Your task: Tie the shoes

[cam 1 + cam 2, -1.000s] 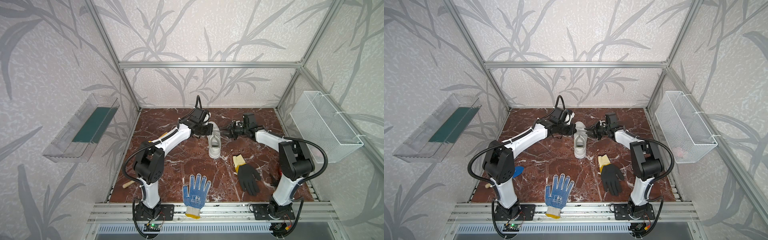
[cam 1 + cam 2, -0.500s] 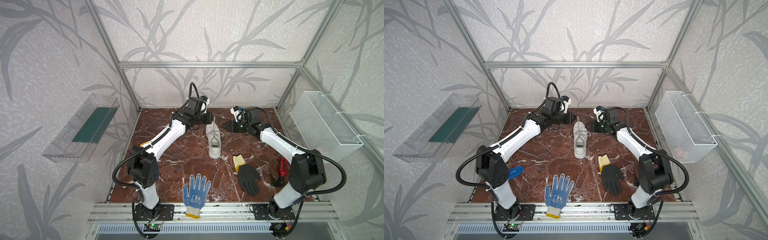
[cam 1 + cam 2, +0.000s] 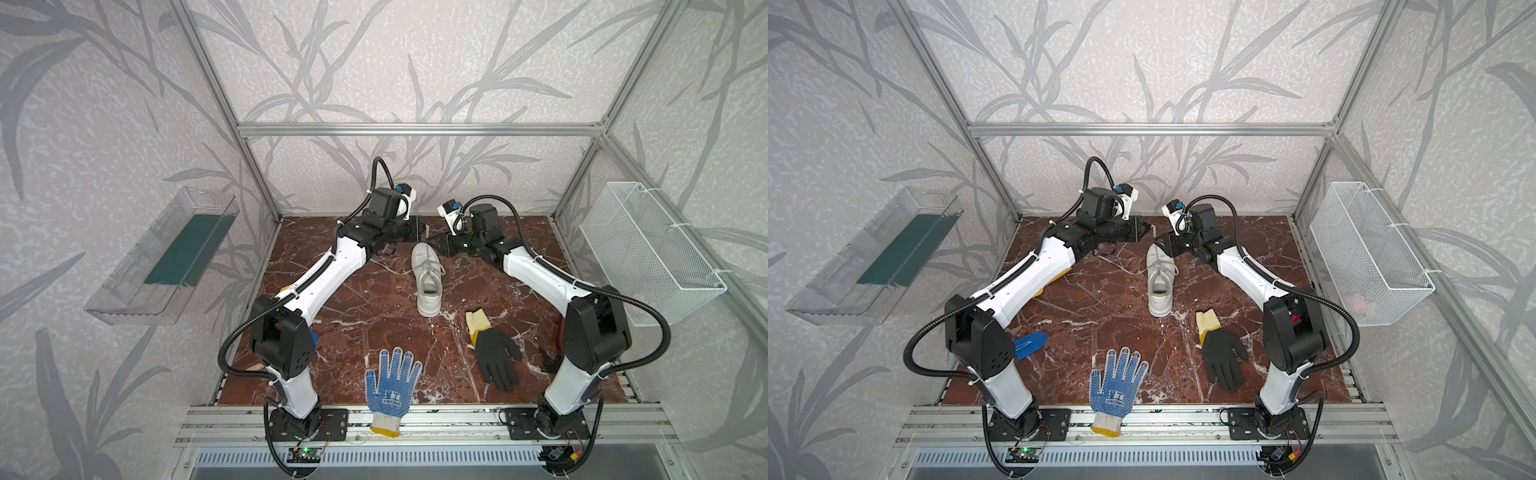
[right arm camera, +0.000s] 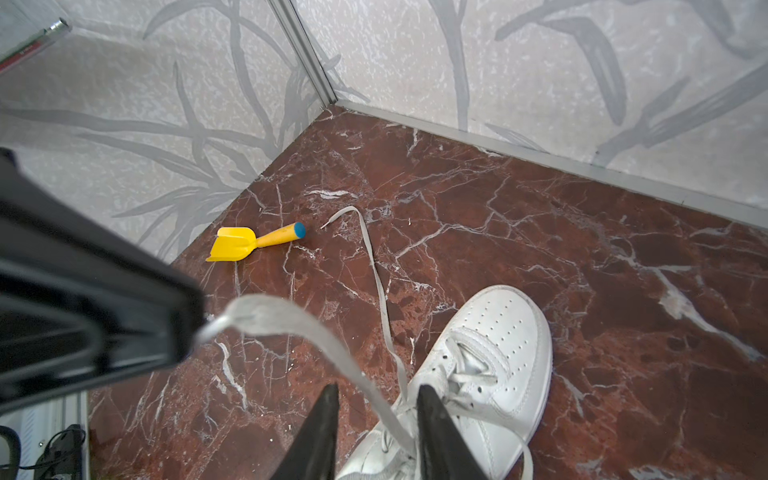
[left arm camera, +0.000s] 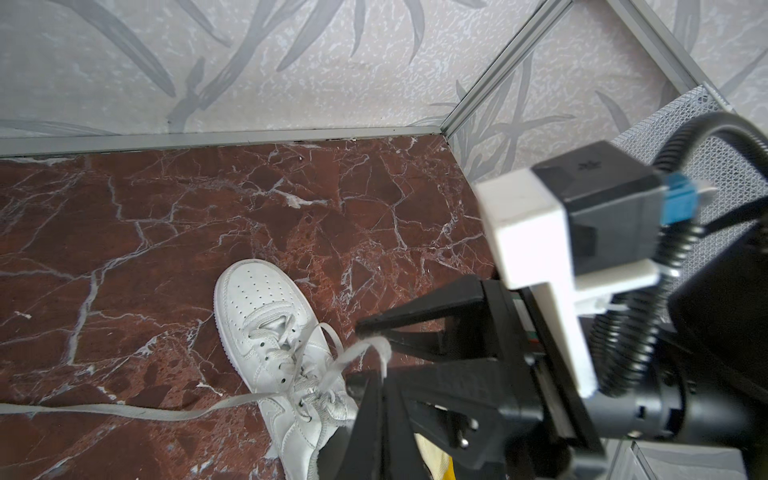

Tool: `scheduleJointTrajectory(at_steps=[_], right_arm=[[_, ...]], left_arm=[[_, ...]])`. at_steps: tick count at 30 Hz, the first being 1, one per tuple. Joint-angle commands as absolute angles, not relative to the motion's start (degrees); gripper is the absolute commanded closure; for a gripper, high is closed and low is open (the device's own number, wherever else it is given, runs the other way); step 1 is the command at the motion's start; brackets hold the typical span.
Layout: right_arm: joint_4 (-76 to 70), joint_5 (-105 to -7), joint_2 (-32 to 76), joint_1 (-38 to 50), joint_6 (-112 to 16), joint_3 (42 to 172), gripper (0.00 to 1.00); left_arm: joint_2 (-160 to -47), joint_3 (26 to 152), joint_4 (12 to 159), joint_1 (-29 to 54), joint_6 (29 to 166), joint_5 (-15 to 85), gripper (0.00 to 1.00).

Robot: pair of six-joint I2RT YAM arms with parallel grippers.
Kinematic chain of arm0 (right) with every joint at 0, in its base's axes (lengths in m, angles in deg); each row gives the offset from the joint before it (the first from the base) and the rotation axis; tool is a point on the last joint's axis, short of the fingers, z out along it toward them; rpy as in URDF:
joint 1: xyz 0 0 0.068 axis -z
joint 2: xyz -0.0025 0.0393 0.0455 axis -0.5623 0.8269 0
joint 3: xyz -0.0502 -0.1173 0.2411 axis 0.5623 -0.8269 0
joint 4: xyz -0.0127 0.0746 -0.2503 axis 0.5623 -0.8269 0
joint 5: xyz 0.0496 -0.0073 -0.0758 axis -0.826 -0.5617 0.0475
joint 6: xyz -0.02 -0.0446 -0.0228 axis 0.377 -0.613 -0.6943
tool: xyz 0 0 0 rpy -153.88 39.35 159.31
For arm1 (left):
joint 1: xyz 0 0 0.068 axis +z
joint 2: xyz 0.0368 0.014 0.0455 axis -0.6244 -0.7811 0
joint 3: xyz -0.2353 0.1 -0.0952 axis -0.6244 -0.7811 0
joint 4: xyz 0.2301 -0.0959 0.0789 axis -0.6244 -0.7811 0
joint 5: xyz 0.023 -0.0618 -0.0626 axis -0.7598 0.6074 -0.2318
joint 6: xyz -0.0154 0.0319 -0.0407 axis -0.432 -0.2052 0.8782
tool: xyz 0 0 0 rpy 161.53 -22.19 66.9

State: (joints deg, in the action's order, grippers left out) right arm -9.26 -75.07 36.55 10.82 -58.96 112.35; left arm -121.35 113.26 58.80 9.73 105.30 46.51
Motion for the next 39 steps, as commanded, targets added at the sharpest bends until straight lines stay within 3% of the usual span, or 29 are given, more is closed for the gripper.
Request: scheduleJointTrajectory(at_steps=[1, 8, 14, 16, 19, 23, 31, 39], right_arm=[[-9.23, -76.42, 38.32, 10.83, -60.61, 114.89, 0.70], [-10.21, -79.10, 40.94, 10.27, -60.36, 117.24, 0.79], [-10.63, -77.90, 40.54, 9.96, -61.06, 116.85, 0.95], [-10.64, -76.96, 39.92, 10.03, -61.07, 116.30, 0.99], [-10.34, -76.14, 39.11, 10.00, -61.19, 115.09, 1.00], [-9.73, -75.54, 38.45, 10.30, -60.75, 113.53, 1.00], [-9.88, -75.04, 38.40, 11.72, -58.33, 111.93, 1.00], [-10.99, -75.64, 39.06, 11.81, -57.05, 112.57, 1.00]], left_arm=[[-118.01, 112.50, 59.19, 10.00, 105.61, 46.13, 1.00], [-117.49, 111.52, 59.18, 10.08, 105.80, 46.00, 1.00], [-116.87, 109.86, 59.36, 10.49, 106.11, 45.52, 1.00], [-116.94, 109.27, 58.94, 11.04, 106.37, 45.29, 0.90], [-116.68, 107.98, 58.91, 12.17, 107.13, 45.11, 0.72], [-116.24, 105.51, 58.83, 13.70, 106.97, 43.85, 0.61], [-118.58, 98.07, 55.59, 16.84, 103.25, 35.04, 0.55], [-130.54, 103.92, 45.85, 16.86, 96.99, 22.85, 0.55]])
